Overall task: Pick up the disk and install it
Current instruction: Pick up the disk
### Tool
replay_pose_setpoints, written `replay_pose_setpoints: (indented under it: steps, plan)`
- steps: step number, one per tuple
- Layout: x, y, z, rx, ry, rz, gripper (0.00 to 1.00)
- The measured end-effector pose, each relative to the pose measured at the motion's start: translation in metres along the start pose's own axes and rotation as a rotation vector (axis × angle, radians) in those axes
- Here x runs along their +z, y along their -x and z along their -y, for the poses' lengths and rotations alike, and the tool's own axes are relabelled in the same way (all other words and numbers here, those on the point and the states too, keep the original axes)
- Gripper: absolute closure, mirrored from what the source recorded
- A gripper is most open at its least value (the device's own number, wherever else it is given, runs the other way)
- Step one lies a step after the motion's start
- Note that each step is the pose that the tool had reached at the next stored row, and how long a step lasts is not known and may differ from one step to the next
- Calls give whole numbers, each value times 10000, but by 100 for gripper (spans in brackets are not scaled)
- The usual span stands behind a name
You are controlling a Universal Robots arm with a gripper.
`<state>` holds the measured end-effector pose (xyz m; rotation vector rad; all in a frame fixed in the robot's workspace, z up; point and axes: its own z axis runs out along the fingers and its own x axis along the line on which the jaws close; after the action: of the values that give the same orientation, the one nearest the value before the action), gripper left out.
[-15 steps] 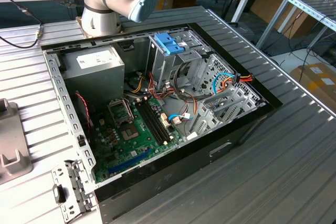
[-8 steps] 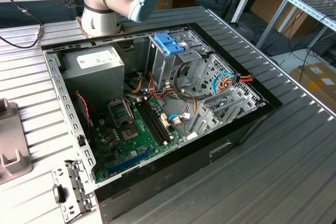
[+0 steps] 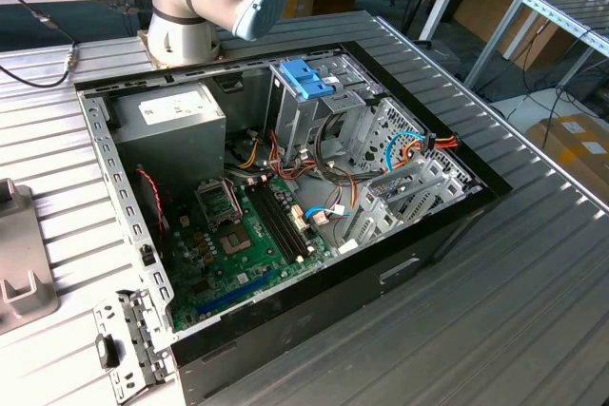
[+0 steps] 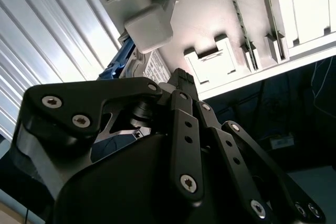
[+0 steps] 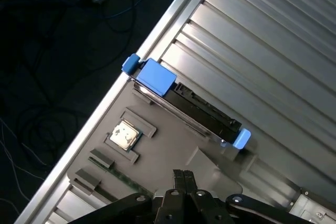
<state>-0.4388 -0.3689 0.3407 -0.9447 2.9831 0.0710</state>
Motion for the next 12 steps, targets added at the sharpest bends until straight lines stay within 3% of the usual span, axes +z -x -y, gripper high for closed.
replay_pose_setpoints:
  steps: [12]
  plan:
    - [0,0,0,-1236,30,-50,90]
